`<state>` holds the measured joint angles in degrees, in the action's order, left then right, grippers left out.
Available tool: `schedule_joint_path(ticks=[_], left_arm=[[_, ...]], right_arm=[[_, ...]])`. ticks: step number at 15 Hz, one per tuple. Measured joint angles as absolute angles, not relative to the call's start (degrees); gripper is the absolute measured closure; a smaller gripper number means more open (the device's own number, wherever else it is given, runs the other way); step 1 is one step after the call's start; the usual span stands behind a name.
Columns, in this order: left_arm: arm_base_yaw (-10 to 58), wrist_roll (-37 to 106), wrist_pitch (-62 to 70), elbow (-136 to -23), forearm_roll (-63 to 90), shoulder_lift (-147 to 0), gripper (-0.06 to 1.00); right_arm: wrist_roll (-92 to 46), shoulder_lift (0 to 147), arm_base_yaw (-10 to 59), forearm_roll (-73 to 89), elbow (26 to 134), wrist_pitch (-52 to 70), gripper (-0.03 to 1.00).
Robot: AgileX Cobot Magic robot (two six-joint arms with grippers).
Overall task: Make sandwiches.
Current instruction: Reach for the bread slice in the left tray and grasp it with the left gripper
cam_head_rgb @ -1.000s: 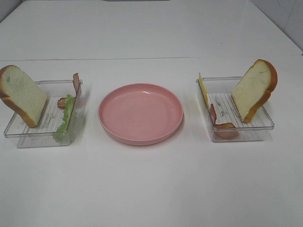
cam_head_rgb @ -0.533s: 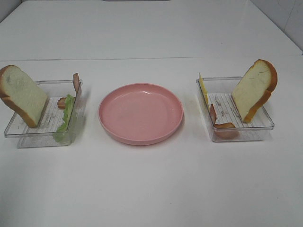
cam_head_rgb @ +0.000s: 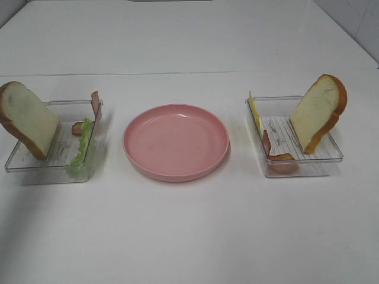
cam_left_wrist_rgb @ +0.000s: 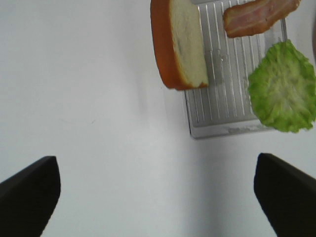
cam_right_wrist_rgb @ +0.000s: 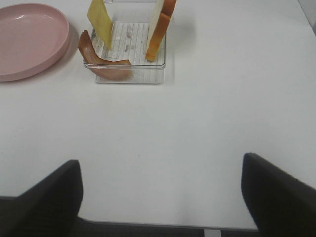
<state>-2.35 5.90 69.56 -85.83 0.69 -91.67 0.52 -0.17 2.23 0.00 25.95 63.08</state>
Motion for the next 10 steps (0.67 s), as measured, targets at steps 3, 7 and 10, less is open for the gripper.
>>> schedule_joint_path(ticks=[3, 7, 10], left_arm=[[-2.5, 7.4, 69.5, -98.0, 2.2, -107.4, -0.04], [-4.5, 10.0, 69.4, -103.7, 9.2, -116.1, -0.04], [-5.3, 11.6, 69.5, -104.2, 11.8, -121.1, -0.04]], right_arm=[[0.5, -0.2, 2.2, 0.0, 26.0, 63.1, 0.12], [0.5, -0.2, 2.2, 0.0, 26.0, 63.1, 0.12], [0.0, -0.2, 2.2, 0.0, 26.0, 63.1, 0.12]])
